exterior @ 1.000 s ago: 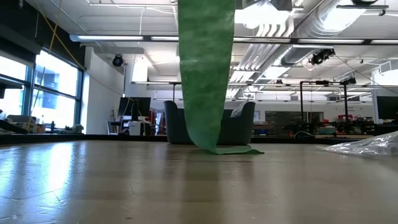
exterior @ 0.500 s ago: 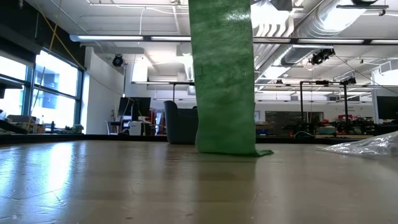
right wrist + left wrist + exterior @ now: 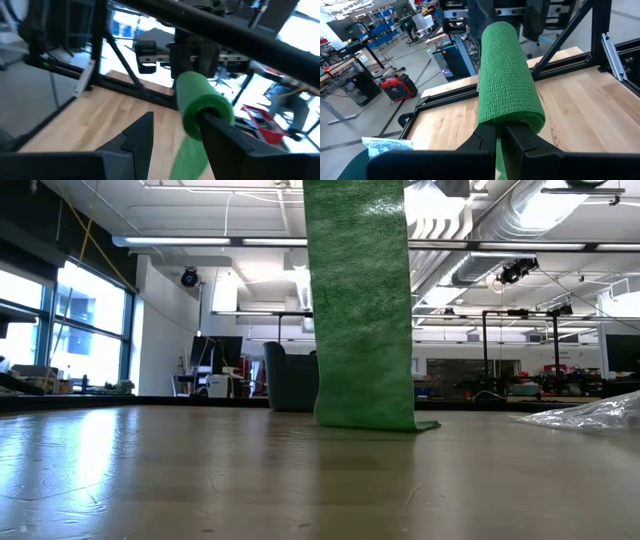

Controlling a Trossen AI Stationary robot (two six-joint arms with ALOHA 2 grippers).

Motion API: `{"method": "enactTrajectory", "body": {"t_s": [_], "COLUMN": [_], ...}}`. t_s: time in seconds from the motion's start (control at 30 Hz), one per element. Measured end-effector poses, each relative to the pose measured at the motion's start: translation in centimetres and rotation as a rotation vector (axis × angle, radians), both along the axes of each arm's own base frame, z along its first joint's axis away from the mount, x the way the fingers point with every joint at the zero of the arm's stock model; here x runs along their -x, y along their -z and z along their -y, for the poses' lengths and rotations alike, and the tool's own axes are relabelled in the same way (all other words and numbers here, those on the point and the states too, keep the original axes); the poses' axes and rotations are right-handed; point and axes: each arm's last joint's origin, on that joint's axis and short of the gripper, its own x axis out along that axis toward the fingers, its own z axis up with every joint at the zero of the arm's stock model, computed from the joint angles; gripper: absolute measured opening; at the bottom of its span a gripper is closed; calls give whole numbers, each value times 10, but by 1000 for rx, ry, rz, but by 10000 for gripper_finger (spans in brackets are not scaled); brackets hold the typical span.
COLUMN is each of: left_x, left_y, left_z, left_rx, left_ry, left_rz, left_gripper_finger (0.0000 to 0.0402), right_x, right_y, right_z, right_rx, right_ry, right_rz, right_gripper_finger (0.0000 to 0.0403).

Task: Roll bandage
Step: Roll the green bandage

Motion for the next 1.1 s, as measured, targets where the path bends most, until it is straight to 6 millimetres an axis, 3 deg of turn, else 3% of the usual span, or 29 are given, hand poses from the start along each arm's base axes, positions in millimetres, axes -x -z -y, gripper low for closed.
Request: {"method": "enactTrajectory", "body": {"t_s": [0.3, 0.53, 0.73, 0.83, 1.03, 1.1], "left_x": [0, 0, 1, 1, 5, 10], "left_y": [-1, 2, 4, 4, 3, 3], "left_z": [0, 0, 1, 1, -2, -6], "left_rx": [11, 36, 83, 99, 93, 72], "left_ry": [0, 11, 3, -2, -60, -140], "left_rz": [7, -8, -21, -20, -39, -64], "left_gripper_finger": [1, 1, 1, 3, 49, 68], "right_x": [-1, -22, -25, -25, -25, -25], "right_y": [-1, 13, 11, 11, 14, 16], "right_z": [2, 6, 6, 6, 5, 6], "right_rx": [-40, -59, -37, -35, -67, -71], "right_ry": [-16, -34, -7, -10, -43, -10], "right_rz": [11, -11, 38, 32, 0, -16], "right_gripper_finger": [154, 154, 151, 127, 16, 13]}}
